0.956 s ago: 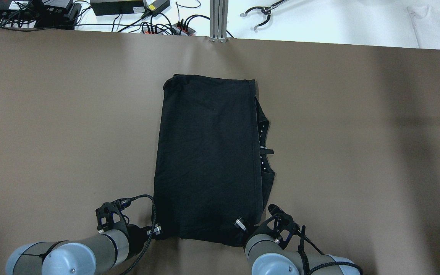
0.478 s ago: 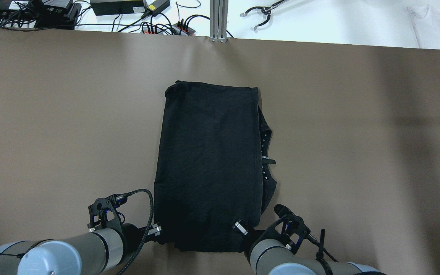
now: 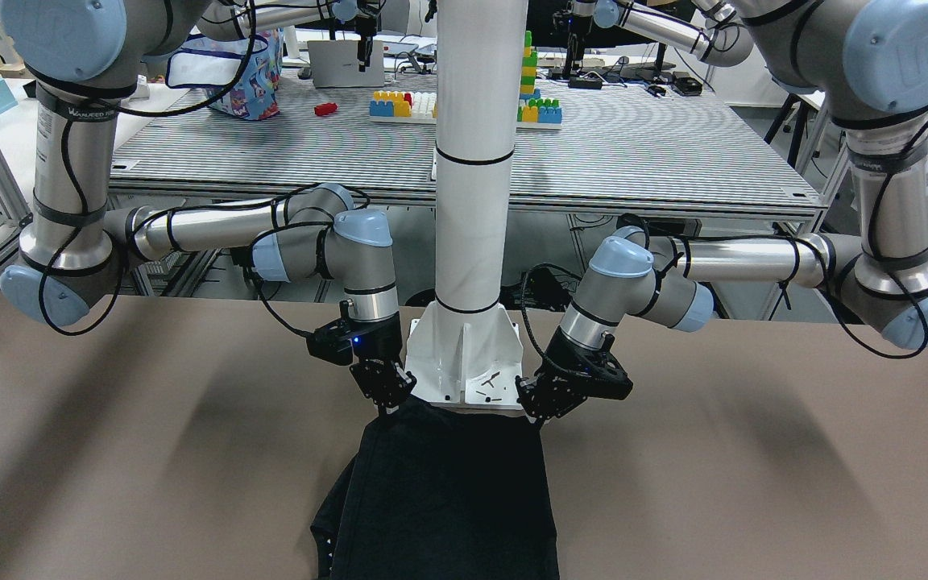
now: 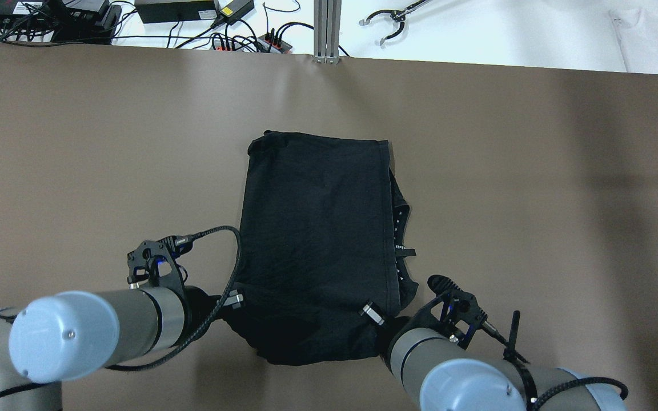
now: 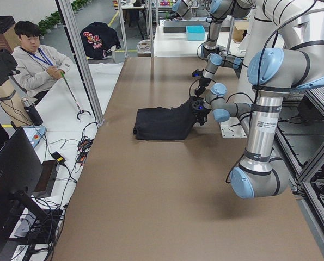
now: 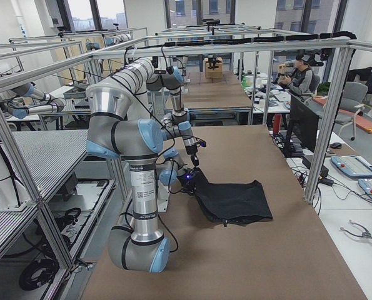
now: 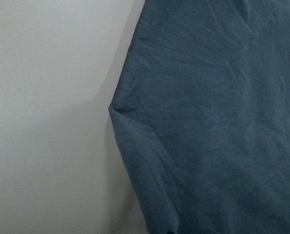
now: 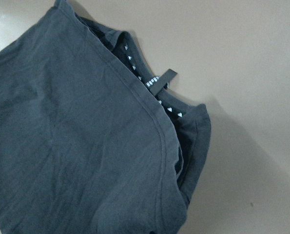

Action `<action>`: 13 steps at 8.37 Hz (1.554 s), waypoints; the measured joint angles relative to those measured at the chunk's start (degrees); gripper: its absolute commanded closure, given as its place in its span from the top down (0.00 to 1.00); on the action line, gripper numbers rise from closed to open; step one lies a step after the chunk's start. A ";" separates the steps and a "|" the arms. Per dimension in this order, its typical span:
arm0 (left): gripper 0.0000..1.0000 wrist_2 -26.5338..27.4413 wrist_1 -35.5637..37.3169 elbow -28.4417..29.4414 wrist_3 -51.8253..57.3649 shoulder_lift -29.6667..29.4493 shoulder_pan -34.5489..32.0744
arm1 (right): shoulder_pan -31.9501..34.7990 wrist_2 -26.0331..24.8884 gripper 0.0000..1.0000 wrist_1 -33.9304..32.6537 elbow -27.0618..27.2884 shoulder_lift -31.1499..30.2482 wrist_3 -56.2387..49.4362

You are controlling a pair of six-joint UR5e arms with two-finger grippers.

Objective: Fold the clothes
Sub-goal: 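Lift the near edge with both grippers and fold it toward the collar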

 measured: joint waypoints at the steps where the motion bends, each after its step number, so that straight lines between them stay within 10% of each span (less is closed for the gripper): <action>1: 0.00 -2.84 4.47 0.19 2.11 -3.21 -3.80 | 3.24 1.45 0.00 -0.33 -0.25 0.89 -1.28; 8: 0.00 -9.53 12.62 19.75 12.26 -20.80 -20.32 | 21.98 6.17 0.00 0.97 -19.13 13.26 -16.18; 13: 0.00 -9.56 11.65 35.79 19.04 -30.60 -24.92 | 27.74 8.28 0.00 13.36 -38.91 21.29 -24.72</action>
